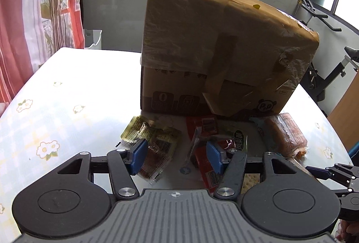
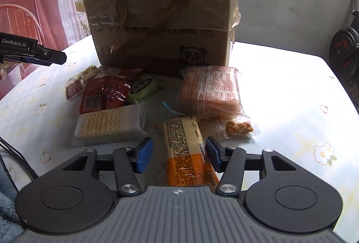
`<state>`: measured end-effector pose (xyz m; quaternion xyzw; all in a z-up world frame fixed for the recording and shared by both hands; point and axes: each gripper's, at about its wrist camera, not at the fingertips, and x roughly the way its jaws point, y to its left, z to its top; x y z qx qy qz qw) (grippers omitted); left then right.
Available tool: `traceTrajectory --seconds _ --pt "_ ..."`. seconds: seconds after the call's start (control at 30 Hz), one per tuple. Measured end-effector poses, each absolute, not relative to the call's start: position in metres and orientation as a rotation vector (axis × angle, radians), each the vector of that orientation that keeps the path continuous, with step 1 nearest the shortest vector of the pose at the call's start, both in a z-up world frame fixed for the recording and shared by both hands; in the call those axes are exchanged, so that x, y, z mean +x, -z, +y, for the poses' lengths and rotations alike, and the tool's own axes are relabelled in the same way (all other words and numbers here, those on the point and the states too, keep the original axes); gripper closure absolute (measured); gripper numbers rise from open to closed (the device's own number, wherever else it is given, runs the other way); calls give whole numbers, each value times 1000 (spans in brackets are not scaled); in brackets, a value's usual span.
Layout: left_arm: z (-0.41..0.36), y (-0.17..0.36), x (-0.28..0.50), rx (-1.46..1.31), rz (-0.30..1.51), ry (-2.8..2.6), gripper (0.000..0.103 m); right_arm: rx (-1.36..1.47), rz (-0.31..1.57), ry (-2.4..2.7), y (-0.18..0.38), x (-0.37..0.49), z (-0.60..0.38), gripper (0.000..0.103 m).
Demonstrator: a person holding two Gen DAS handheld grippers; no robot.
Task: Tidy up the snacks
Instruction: 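Grasp the cracker packet with the left tool while the right tool grasps the wafer bar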
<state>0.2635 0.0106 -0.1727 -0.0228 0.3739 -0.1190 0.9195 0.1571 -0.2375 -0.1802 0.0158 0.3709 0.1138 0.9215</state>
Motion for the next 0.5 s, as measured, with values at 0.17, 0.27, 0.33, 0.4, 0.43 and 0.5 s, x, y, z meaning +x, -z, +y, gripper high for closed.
traceTrajectory --seconds 0.17,0.27,0.33,0.4,0.43,0.5 --pt "7 174 260 -39 774 261 45 64 792 -229 189 163 -239 61" --pt "1 180 257 -27 788 287 45 89 792 -232 189 162 -240 64" --pt "-4 185 255 -17 804 303 49 106 799 -249 188 164 -237 64" --pt "-8 189 254 -12 817 318 50 112 804 -271 187 165 -233 65" --pt "-9 190 254 -13 820 325 50 104 807 -278 187 166 -229 65" --pt "-11 192 254 -15 827 341 50 91 811 -291 186 168 -222 65"
